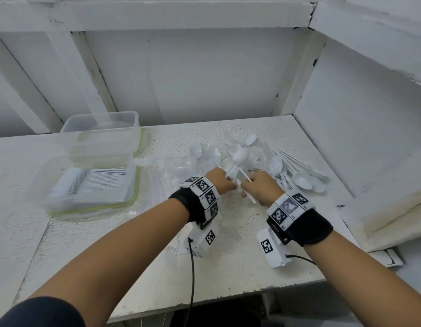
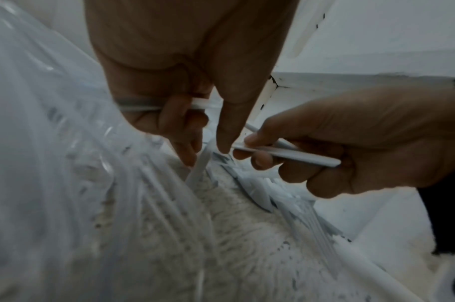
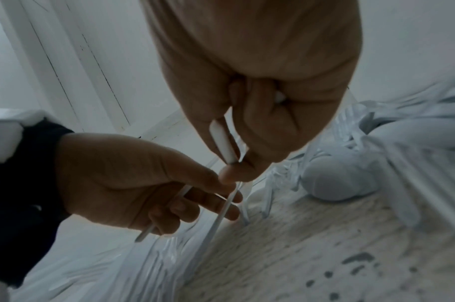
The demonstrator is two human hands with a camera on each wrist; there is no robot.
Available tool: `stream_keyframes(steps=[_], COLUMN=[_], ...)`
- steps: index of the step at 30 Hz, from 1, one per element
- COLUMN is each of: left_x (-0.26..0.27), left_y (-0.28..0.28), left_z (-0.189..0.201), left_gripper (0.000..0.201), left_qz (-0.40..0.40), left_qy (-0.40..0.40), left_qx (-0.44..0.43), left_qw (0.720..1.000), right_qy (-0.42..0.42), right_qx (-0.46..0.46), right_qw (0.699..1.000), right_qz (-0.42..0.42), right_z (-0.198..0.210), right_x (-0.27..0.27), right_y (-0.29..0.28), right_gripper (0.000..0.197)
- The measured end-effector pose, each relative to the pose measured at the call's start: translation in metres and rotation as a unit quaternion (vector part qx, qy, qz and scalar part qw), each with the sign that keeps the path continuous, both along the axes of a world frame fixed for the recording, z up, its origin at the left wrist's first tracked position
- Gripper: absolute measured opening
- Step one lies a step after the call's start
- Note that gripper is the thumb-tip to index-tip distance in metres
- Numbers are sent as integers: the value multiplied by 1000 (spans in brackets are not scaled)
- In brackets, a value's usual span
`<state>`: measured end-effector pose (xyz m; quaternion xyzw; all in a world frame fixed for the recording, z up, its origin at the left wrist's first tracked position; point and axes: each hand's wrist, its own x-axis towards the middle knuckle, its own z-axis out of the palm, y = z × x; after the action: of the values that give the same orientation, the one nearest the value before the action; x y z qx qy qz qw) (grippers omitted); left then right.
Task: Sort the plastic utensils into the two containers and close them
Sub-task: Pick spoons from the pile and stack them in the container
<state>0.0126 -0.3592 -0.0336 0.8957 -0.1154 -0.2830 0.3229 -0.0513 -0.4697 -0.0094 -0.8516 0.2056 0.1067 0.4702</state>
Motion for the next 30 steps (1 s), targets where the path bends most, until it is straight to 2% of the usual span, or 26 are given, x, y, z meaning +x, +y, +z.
stream_keyframes(steps=[8,13,15,18,22,26,30], left_x=[0,1,2,7,14,11,10], left_y=[-7,4,13,31,61,82,97], left_z=[-5,8,18,34,50,53,44], left_gripper=[33,28,23,29,27,21,22], left_qz=[-5,3,16,59,135,216,235], left_qy=[-32,-24,-18,-18,11,66,61], left_qx=[57,-10,-35,-49,-87,-165,-143], left_qw=[998,1000,999,997,987,960,960], right_qy=[8,58,81,98,68,58,74], right_qx=[29,120,115,74,16,-121,-235], right_qw=[999,991,990,992,998,990,962], right_qz=[-25,-22,-10,1,-3,49,116], right_z=[4,14,17,23,23,9,-5], right_x=[0,4,6,14,31,54,67], right_y=[-7,-12,-13,-8,4,19,32], right_gripper=[27,25,26,24,13,26,41])
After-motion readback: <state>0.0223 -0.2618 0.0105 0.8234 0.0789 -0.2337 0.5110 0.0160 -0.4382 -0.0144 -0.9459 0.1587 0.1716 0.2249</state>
